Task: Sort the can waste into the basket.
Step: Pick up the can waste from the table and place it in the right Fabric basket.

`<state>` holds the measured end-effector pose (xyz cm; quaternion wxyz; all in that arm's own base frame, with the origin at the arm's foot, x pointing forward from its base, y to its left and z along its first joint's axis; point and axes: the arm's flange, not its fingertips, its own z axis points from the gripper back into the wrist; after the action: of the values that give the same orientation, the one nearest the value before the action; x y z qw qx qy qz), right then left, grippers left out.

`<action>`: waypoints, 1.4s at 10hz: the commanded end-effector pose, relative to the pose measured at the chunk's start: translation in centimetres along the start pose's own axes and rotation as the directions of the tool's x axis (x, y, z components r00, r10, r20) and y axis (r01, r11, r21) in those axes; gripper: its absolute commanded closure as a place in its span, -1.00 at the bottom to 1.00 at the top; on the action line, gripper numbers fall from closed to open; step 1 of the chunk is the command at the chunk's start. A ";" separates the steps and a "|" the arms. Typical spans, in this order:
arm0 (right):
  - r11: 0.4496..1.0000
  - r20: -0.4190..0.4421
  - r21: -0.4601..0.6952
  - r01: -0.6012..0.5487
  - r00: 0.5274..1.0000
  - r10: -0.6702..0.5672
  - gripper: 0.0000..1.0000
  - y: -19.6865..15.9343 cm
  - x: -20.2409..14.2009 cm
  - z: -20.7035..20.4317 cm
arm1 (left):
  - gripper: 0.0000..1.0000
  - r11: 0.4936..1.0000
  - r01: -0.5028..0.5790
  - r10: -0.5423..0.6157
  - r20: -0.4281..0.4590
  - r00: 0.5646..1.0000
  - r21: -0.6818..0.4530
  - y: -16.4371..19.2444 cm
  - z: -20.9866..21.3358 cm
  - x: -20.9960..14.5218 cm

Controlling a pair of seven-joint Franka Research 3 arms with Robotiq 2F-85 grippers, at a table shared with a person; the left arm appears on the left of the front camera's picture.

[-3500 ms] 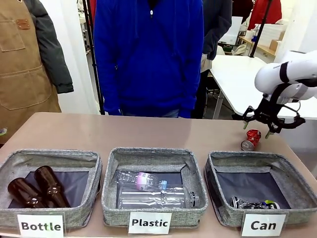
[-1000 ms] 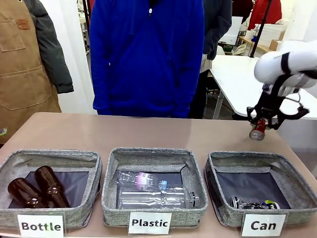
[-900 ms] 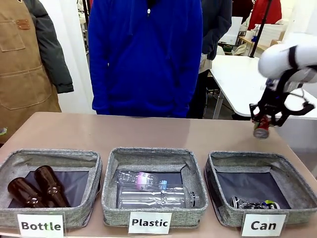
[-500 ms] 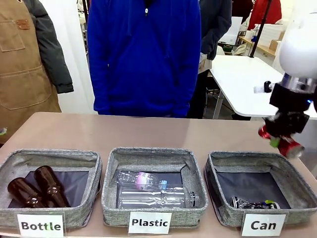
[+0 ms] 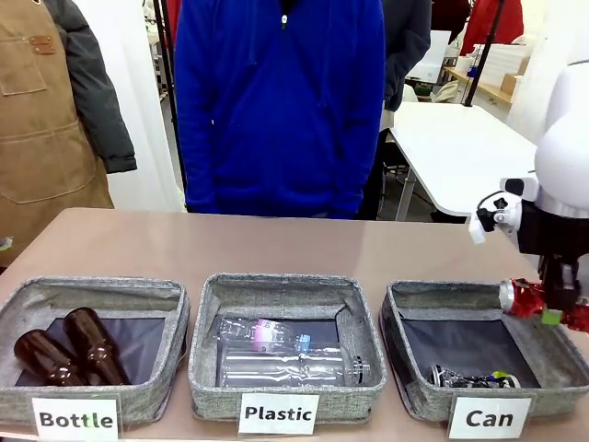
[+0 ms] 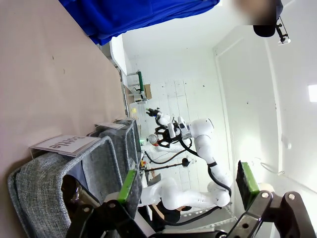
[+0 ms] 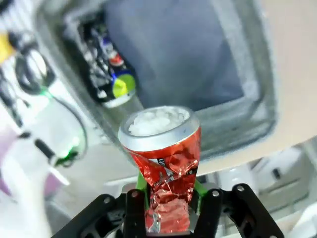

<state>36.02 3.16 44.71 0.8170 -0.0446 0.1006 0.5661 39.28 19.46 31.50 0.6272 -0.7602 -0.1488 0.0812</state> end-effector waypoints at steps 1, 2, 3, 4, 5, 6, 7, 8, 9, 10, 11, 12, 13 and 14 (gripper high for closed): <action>0.901 0.077 -0.087 -0.426 0.899 0.432 0.78 -0.3 -1.4 -0.4 | -1.00 1.000 -0.010 0.010 0.004 1.000 0.004 -0.5 -0.1 -0.4; 0.891 0.108 -0.081 -0.447 0.885 0.454 0.78 -0.4 -1.6 -0.5 | -1.00 1.000 -0.010 0.010 0.004 1.000 0.004 -0.5 -0.1 -0.4; 0.889 0.121 -0.087 -0.449 0.881 0.457 0.78 -0.4 -1.6 -0.6 | -1.00 1.000 -0.010 0.010 0.004 1.000 0.004 -0.5 -0.1 -0.4; 0.890 0.126 -0.095 -0.447 0.881 0.456 0.78 -0.2 -1.6 -0.7 | -1.00 1.000 -0.010 0.010 0.004 1.000 0.004 -0.5 -0.1 -0.4; 0.890 0.128 -0.107 -0.444 0.881 0.455 0.26 0.0 -1.5 -0.9 | -1.00 1.000 -0.010 0.010 0.004 1.000 0.004 -0.5 -0.1 -0.4; 0.900 0.141 -0.117 -0.421 0.890 0.434 -0.42 0.1 -1.5 -1.1 | -1.00 1.000 -0.010 0.010 0.004 1.000 0.004 -0.5 -0.1 -0.4; 0.907 0.146 -0.124 -0.403 0.896 0.419 -0.69 0.3 -1.4 -1.4 | -1.00 1.000 -0.010 0.010 0.004 1.000 0.004 -0.5 -0.1 -0.4; 0.915 0.156 -0.129 -0.381 0.904 0.399 -1.00 0.5 -1.4 -1.4 | -1.00 1.000 -0.010 0.010 0.004 1.000 0.004 -0.5 -0.1 -0.4; 0.931 0.164 -0.127 -0.342 0.918 0.360 -1.00 0.4 -1.3 -1.4 | -1.00 1.000 -0.010 0.010 0.004 1.000 0.004 -0.5 -0.1 -0.4; 0.942 0.193 -0.127 -0.310 0.924 0.330 -1.00 0.1 -1.0 -1.4 | -1.00 1.000 -0.010 0.010 0.004 1.000 0.004 -0.5 -0.1 -0.4; 0.972 0.224 -0.117 -0.204 0.948 0.226 -1.00 -0.2 -0.4 -1.4 | -1.00 1.000 -0.010 0.010 0.004 1.000 0.004 -0.5 -0.1 -0.4; 0.997 0.286 -0.079 -0.012 0.958 0.034 -1.00 -0.3 0.5 -1.3 | -1.00 1.000 -0.010 0.010 0.004 1.000 0.004 -0.5 -0.1 -0.4; 0.990 0.331 0.004 0.140 0.934 -0.133 -1.00 -0.5 1.4 -1.2 | -1.00 1.000 -0.010 0.010 0.004 1.000 0.004 -0.5 -0.1 -0.4; 0.940 0.380 0.168 0.296 0.861 -0.339 -1.00 -1.4 2.4 -0.9 | -1.00 1.000 -0.010 0.010 0.004 1.000 0.004 -0.5 -0.1 -0.4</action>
<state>36.66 3.20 43.16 0.8514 0.0549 -0.0250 0.5211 39.28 19.45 31.52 0.6272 -0.7602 -0.1489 0.0810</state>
